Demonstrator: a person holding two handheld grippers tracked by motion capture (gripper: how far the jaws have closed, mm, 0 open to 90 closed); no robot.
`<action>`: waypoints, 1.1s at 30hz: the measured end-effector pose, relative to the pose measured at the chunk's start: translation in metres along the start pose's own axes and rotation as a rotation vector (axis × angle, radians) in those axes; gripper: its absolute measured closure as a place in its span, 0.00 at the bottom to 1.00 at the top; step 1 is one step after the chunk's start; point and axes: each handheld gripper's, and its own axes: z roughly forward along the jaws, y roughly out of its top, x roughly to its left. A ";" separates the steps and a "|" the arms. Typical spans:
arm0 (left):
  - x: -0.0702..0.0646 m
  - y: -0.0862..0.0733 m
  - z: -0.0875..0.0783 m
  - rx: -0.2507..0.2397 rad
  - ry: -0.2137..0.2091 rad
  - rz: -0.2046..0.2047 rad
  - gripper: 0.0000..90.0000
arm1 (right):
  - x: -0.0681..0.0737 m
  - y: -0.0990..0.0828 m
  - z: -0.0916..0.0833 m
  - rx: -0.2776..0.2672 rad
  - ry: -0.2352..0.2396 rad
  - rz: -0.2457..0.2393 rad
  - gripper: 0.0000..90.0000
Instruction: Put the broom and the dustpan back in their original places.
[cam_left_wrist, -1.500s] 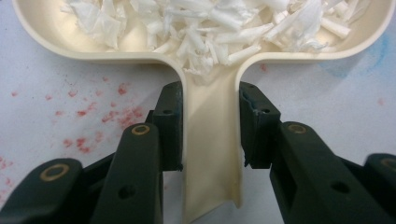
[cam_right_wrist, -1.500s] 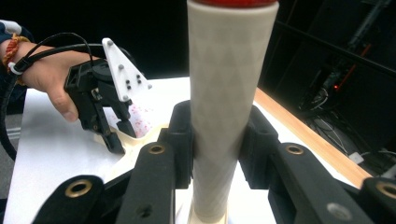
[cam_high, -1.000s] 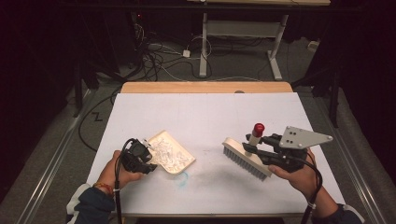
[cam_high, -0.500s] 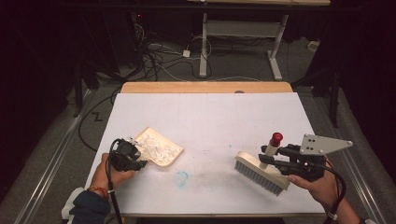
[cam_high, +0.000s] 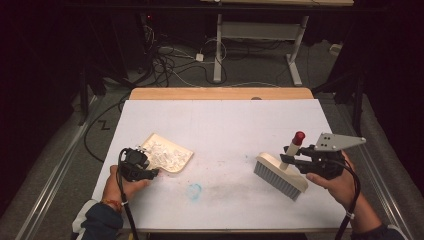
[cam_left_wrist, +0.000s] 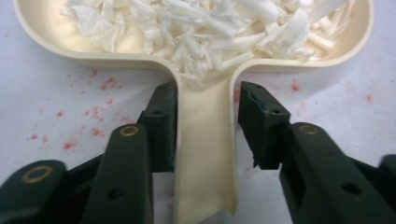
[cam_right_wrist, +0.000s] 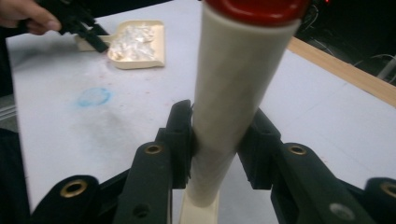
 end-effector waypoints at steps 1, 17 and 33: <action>-0.003 -0.001 0.000 -0.002 0.000 0.002 0.58 | -0.005 0.001 0.002 0.004 -0.009 0.009 0.75; -0.033 -0.017 0.001 -0.060 -0.008 0.089 0.50 | -0.060 0.009 0.039 0.081 -0.204 0.128 0.63; -0.038 -0.029 -0.004 -0.214 0.032 0.199 0.27 | -0.089 0.026 0.106 0.166 -0.366 0.124 0.59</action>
